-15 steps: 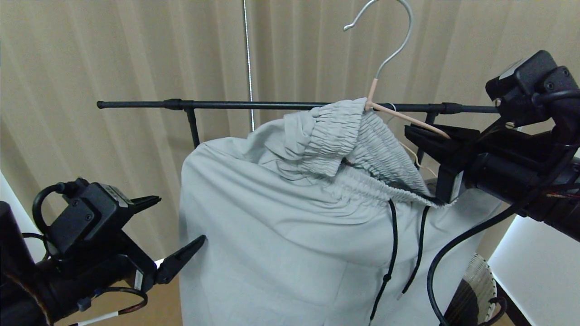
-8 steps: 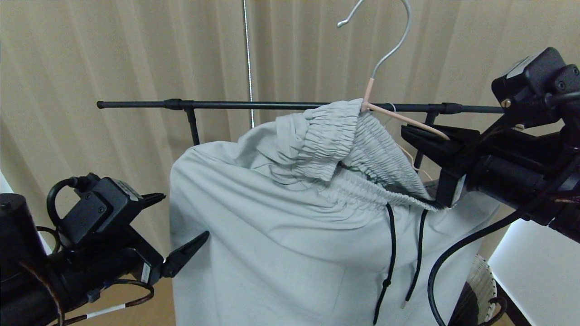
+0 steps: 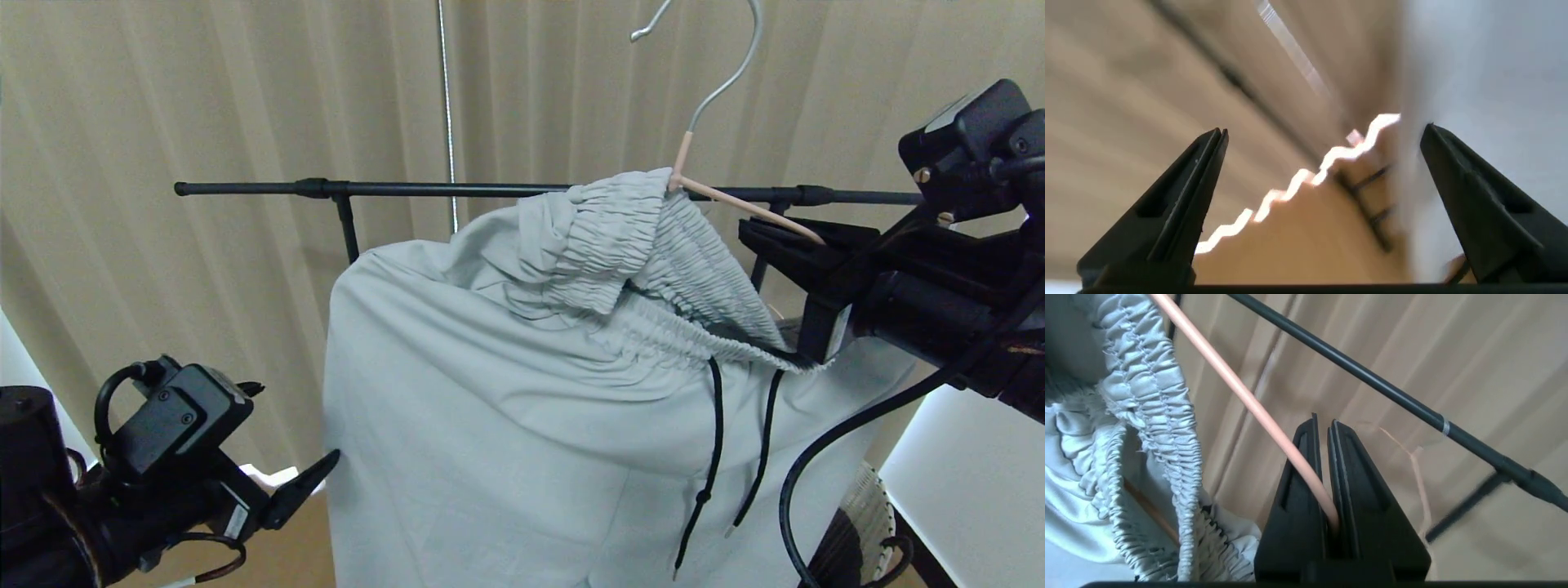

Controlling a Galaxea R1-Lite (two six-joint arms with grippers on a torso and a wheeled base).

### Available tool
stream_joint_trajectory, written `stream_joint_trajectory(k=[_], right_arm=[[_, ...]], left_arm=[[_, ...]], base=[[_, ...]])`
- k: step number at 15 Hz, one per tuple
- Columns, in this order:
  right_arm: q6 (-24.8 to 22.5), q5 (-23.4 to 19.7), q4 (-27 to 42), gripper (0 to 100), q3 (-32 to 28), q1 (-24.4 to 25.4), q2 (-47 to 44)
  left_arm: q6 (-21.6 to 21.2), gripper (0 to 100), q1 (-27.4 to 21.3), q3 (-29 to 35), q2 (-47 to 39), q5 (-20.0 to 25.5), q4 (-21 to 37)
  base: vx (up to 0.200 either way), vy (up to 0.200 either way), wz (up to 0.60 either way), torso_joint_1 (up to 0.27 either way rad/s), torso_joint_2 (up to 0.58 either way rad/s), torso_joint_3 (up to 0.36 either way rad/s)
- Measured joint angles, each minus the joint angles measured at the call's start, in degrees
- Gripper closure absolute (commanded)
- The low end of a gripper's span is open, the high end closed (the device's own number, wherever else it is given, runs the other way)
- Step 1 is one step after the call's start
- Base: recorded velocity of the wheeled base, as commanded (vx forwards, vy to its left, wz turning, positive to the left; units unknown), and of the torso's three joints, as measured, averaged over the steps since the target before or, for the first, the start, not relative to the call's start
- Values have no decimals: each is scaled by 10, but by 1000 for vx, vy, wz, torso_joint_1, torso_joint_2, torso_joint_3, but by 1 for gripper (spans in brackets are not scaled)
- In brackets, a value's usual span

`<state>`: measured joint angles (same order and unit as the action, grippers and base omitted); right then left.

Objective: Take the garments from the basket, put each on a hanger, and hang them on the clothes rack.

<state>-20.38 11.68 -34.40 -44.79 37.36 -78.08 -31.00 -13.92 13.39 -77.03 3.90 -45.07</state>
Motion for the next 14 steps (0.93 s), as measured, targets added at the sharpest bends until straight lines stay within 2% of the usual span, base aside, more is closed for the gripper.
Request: stream_joint_trajectory(k=[3, 9, 11, 14], right_arm=[[0, -1, 6, 100, 0, -5, 5], [1, -5, 5, 100, -2, -6, 6], [1, -7, 5, 100, -2, -5, 6], [2, -15, 4, 100, -3, 0, 7]], left_arm=[[-8, 0, 24, -12, 2, 5, -1], [8, 0, 4, -10, 34, 88, -5], [35, 0, -6, 4, 37, 128, -5], [47, 0, -15, 36, 28, 139, -5]], base=[[0, 0, 0, 0, 0, 0], [0, 0, 0, 0, 0, 0], [0, 0, 0, 0, 0, 0], [0, 0, 0, 0, 0, 0]])
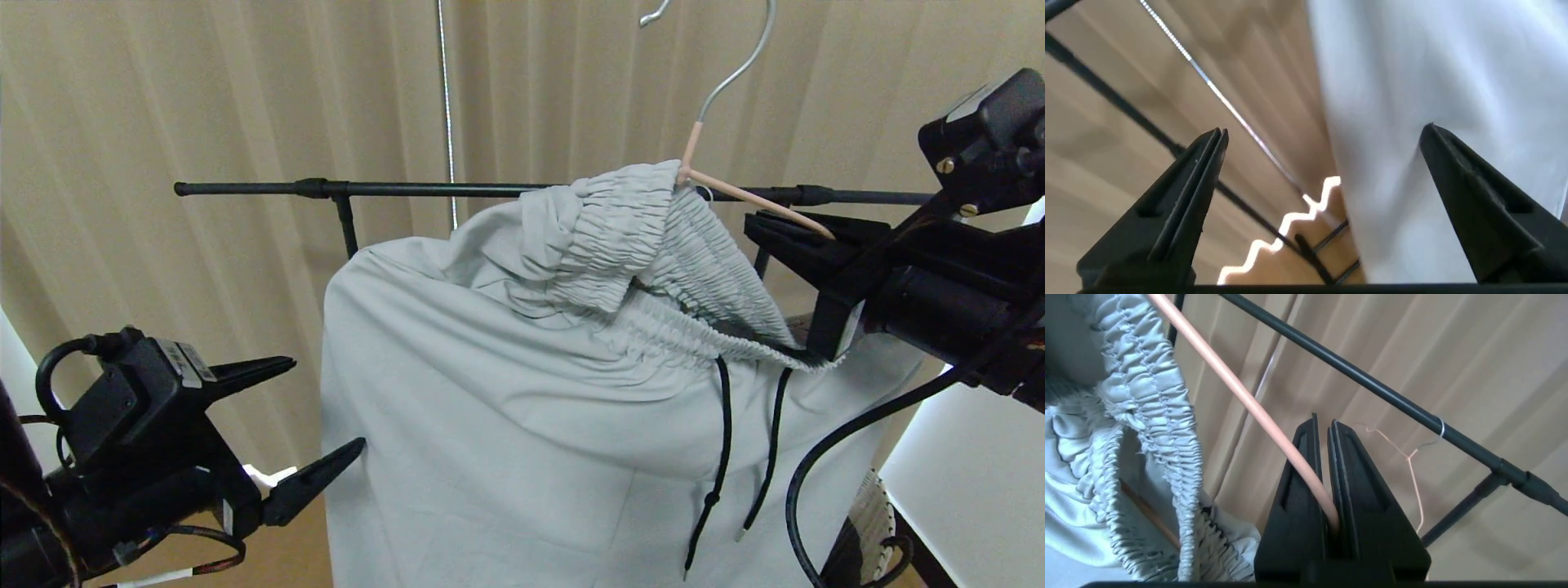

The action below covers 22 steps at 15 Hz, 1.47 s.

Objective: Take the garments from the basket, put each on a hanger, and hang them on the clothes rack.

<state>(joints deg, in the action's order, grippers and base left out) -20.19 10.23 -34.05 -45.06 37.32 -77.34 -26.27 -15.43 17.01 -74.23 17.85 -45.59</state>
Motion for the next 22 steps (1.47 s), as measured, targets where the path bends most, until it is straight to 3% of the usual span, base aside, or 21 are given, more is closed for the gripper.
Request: stream_joint_trajectory(k=[3, 4, 10, 12, 17, 21, 22], right_arm=[[0, -16, -1, 100, 0, 5, 2], [0, -17, -2, 100, -1, 5, 2], [0, -15, 0, 100, -1, 5, 3], [-1, -10, 2, 100, -3, -2, 3], [0, -10, 26, 100, -12, -27, 1], [-1, -10, 60, 100, -32, -30, 6], [-1, -10, 61, 100, -34, -30, 7]], left_arm=[[9, 0, -13, 23, -18, 1, 0], [10, 100, -25, 29, -24, 1, 0], [4, 100, -29, 34, -45, -3, 0], [-26, 100, 10, 27, -49, -3, 0], [-178, 100, 155, 10, -54, -2, 0], [-186, 100, 176, 7, -57, -2, 0], [-186, 0, 176, 7, -56, -2, 0]], base=[[0, 0, 0, 0, 0, 0], [0, 0, 0, 0, 0, 0], [0, 0, 0, 0, 0, 0], [0, 0, 0, 0, 0, 0], [0, 0, 0, 0, 0, 0], [0, 0, 0, 0, 0, 0], [0, 0, 0, 0, 0, 0]])
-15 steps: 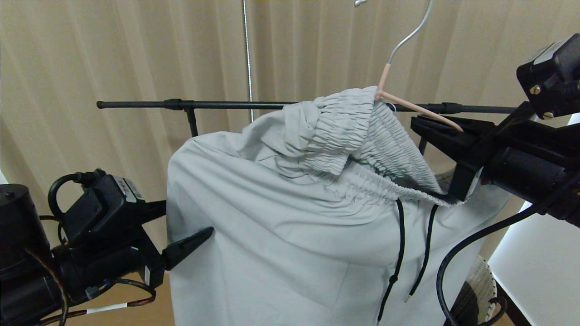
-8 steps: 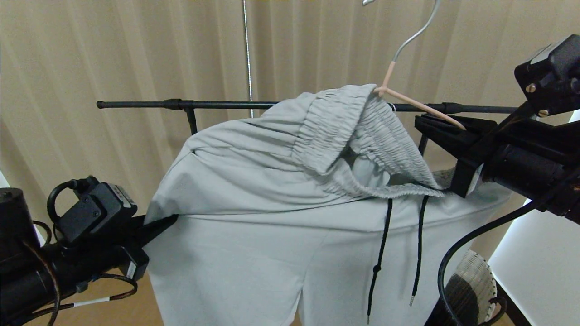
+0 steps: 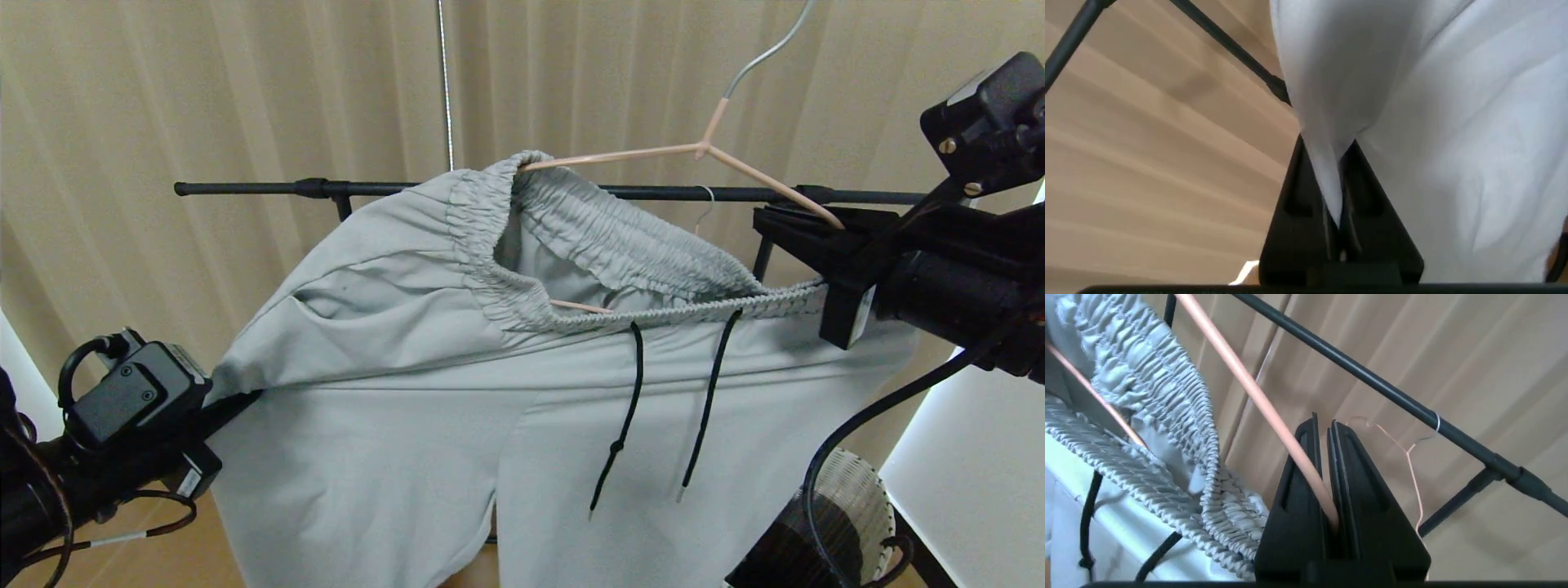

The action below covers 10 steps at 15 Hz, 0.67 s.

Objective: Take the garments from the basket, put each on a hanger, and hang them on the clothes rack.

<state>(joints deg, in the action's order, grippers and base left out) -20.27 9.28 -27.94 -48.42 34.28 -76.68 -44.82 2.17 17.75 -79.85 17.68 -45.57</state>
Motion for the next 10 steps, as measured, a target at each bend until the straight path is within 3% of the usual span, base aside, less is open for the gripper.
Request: stream_joint_trajectory(k=[4, 7, 10], right_arm=[[-1, 9, 19, 100, -3, 0, 0], [-1, 64, 109, 100, -3, -1, 1], [0, 82, 161, 100, -3, -10, -1]], left_arm=[[24, 0, -11, 0, 6, 0, 1], [96, 0, -45, -3, 35, 1, 1], [154, 0, -61, -1, 85, 2, 1]], base=[[0, 0, 0, 0, 0, 0], [0, 0, 0, 0, 0, 0], [0, 0, 0, 0, 0, 0]])
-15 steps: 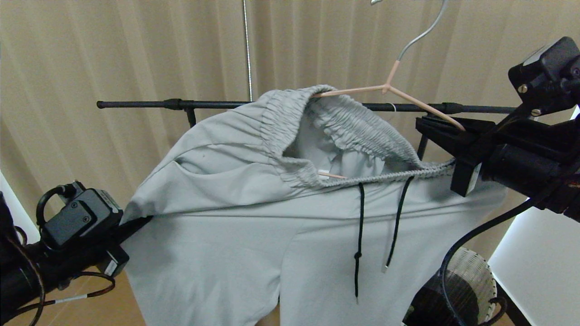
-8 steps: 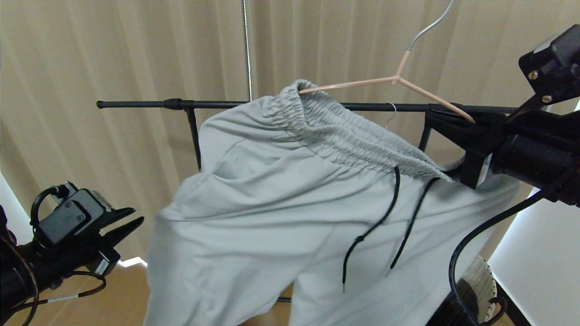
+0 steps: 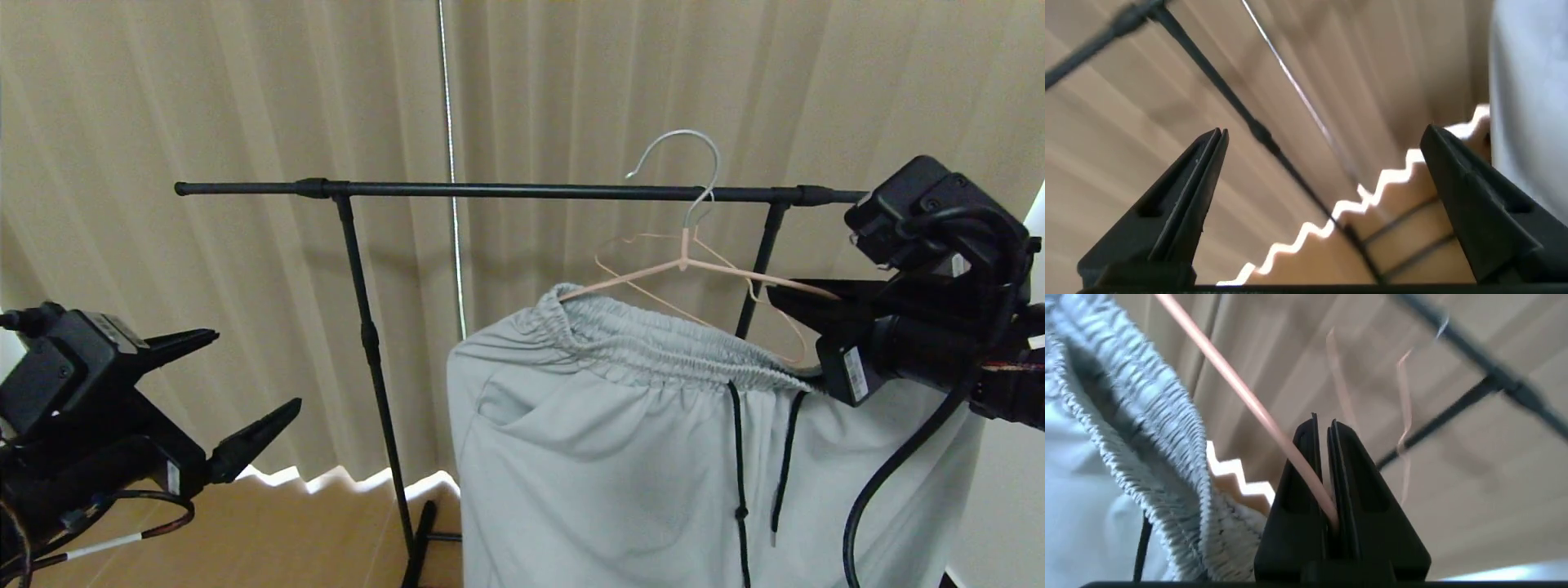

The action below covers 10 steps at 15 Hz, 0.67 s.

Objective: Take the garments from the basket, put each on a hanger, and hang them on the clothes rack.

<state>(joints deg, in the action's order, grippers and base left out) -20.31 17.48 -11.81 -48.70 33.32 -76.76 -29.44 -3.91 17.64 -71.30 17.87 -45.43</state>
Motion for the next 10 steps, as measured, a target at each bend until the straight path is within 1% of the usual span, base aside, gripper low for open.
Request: stream_joint_trajectory(k=[3, 6, 7, 10], right_arm=[[21, 2, 34, 100, -1, -17, -16], [45, 11, 36, 100, -4, -35, -37], [49, 13, 36, 100, -4, -37, -39], [57, 20, 36, 100, 0, -42, -37]], left_arm=[[53, 0, -3, -20, 49, 0, -1], [118, 0, -26, -58, 100, 0, 0], [126, 0, -32, -60, 112, -1, 0], [130, 0, -33, -53, 128, -3, 1]], base=[[0, 0, 0, 0, 0, 0], [0, 0, 0, 0, 0, 0], [0, 0, 0, 0, 0, 0], [0, 0, 0, 0, 0, 0]])
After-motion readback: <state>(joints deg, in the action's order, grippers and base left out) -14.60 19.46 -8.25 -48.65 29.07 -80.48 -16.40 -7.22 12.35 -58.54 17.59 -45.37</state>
